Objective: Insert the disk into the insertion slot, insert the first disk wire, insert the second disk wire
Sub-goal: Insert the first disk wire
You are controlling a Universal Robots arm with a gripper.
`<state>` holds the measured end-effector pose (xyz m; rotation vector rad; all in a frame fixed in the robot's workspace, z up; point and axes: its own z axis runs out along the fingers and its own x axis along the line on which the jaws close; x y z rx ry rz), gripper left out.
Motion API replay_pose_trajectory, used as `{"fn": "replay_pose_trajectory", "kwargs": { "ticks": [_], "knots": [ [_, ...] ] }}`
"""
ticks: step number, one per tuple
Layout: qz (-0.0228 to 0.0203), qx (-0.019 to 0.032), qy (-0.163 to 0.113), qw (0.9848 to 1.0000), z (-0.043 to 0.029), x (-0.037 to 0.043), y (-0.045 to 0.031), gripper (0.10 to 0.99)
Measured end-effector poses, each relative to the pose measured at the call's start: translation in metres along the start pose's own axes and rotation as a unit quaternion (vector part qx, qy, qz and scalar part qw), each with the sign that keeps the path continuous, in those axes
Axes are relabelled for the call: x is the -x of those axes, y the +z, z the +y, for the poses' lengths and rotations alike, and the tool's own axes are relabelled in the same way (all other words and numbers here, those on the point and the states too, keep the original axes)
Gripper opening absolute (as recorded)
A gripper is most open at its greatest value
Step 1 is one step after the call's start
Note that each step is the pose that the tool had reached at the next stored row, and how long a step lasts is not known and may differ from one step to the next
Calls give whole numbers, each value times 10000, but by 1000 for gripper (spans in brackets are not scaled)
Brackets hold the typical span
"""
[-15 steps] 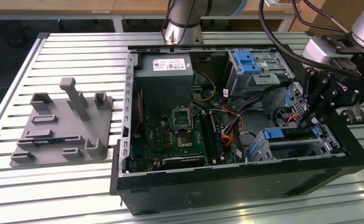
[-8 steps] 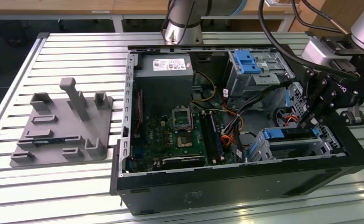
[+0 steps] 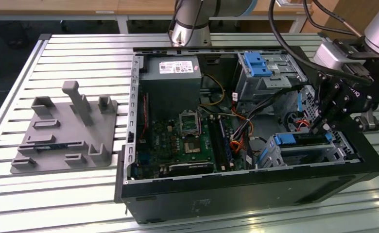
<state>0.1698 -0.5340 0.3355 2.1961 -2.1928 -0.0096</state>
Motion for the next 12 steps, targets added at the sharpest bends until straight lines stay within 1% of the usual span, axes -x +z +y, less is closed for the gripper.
{"fn": "replay_pose_trajectory", "kwargs": {
  "ticks": [12],
  "knots": [
    [6, 0, 8, 10000, -5, 0, 22, 169]
  ]
}}
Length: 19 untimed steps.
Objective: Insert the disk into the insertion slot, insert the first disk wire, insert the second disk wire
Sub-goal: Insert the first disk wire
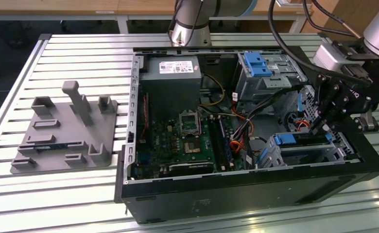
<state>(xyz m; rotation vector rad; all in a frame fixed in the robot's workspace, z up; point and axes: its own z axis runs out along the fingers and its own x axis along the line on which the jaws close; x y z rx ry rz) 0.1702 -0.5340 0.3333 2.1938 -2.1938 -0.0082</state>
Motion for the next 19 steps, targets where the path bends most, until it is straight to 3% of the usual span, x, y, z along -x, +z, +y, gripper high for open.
{"fn": "replay_pose_trajectory", "kwargs": {
  "ticks": [19],
  "knots": [
    [23, 0, 1, 10000, 0, 0, -2, 169]
  ]
}}
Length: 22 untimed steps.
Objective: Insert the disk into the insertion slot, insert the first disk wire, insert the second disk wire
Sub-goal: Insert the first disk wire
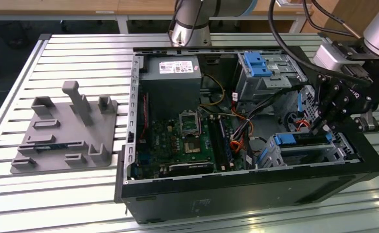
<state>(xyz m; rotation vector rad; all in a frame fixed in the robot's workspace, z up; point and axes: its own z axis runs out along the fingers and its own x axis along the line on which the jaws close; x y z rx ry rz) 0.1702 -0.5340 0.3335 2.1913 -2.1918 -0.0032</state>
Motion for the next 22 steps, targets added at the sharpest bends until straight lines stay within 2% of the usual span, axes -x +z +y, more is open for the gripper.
{"fn": "replay_pose_trajectory", "kwargs": {
  "ticks": [17, 20, 21, 22],
  "knots": [
    [14, 0, 0, 10000, -2, 1, 63, 169],
    [3, 1, 0, 10000, -2, 2, 66, 176],
    [3, 1, 1, 10000, -1, 1, 45, 235],
    [7, 0, 2, 10000, 0, 0, 12, 235]
  ]
}}
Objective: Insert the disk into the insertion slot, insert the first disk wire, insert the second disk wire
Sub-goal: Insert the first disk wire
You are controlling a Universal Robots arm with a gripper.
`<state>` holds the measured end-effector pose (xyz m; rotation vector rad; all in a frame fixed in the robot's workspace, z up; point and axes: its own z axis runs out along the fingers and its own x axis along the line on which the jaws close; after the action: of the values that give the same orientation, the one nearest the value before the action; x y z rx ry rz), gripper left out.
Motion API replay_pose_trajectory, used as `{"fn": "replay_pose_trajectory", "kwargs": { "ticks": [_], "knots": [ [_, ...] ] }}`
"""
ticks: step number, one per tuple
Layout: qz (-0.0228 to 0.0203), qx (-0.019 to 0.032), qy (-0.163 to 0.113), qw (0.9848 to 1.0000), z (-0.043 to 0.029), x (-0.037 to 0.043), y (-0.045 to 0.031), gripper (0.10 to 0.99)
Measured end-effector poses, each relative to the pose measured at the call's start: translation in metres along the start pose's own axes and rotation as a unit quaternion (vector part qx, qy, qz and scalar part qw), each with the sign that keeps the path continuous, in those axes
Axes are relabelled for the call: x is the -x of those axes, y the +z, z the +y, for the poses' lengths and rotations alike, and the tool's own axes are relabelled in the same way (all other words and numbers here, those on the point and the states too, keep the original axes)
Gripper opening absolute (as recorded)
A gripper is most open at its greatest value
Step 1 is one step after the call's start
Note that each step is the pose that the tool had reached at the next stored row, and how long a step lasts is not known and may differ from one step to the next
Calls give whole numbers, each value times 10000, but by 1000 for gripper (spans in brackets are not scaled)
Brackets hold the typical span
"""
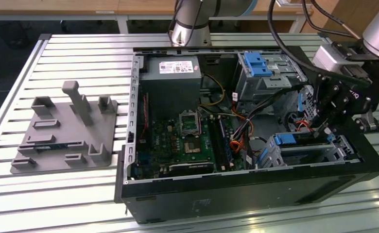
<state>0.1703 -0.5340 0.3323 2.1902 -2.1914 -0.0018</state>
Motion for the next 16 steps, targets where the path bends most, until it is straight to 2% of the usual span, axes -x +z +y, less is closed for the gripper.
{"fn": "replay_pose_trajectory", "kwargs": {
  "ticks": [1, 2, 11, 12, 16],
  "knots": [
    [2, 0, 2, 10000, 1, -1, -39, 235],
    [1, 0, 3, 10000, 3, -1, -81, 302],
    [3, 1, 27, 10000, 13, -6, -489, 302],
    [3, 1, 27, 10000, 13, -7, -514, 302],
    [2, 1, 27, 10000, 14, -7, -522, 302]
  ]
}}
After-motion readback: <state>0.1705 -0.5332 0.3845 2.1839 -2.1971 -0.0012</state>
